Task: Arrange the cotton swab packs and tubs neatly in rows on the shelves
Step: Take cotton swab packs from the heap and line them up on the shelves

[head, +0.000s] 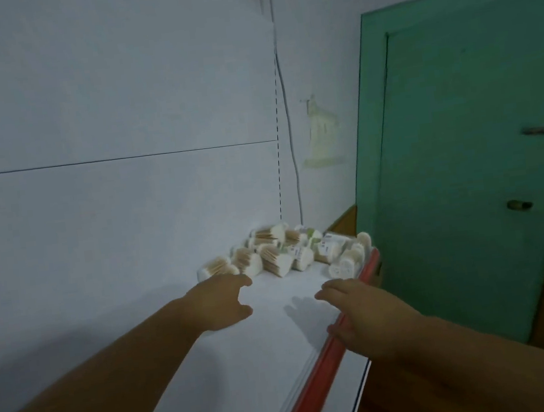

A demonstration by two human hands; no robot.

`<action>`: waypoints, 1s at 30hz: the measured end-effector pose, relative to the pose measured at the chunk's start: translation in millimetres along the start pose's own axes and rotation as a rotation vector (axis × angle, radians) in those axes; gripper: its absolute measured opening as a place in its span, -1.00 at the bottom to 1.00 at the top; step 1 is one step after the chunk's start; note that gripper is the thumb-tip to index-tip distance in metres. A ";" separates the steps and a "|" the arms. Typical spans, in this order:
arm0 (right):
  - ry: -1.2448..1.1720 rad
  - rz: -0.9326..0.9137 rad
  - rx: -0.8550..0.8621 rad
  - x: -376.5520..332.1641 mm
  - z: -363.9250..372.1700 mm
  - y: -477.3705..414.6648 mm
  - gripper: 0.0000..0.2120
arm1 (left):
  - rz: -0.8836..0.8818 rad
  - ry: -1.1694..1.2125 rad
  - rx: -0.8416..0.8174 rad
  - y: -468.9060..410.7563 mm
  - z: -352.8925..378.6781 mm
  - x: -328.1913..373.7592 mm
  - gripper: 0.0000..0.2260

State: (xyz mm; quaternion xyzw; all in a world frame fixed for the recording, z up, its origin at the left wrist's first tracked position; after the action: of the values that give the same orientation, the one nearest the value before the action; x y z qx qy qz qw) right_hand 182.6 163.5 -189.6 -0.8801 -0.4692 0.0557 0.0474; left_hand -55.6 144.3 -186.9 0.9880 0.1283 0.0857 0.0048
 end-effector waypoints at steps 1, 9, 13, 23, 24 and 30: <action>-0.003 0.009 0.030 11.4 3.8 -13.2 -0.46 | -0.016 -0.004 0.062 -11.6 2.7 -2.3 -0.47; 0.033 -0.132 0.100 74.5 26.8 -120.5 -0.46 | -0.298 -0.047 0.456 -69.8 21.5 -23.3 -0.40; 0.071 -0.385 0.126 94.9 21.0 -167.2 -0.44 | -0.372 -0.020 0.480 -84.1 31.3 -32.1 -0.46; 0.369 -0.747 -0.051 109.1 32.1 -226.8 -0.46 | -0.639 1.376 0.430 -61.7 22.1 -27.7 -0.81; 0.380 -0.789 -0.047 110.1 34.4 -232.4 -0.46 | -0.624 1.633 0.370 -55.6 23.5 -27.9 -0.75; 0.163 -0.831 0.021 112.6 12.7 -229.1 -0.52 | -0.450 2.231 0.272 -15.7 17.8 -20.3 -0.57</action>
State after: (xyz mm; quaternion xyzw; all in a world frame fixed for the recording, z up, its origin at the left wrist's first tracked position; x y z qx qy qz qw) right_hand 55.2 384.7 -177.1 -0.6171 -0.7782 -0.0332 0.1118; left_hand -75.8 154.5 -208.3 0.3087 0.2433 0.8967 -0.2034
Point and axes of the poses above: each hand's wrist, its own y-axis away from the middle knuckle, its own z-axis out of the palm, x = y × z, the point moved 3 cm from there along -y, towards the middle knuckle, and after that the axes turned 10 degrees about -z, right-handed, at the moved point
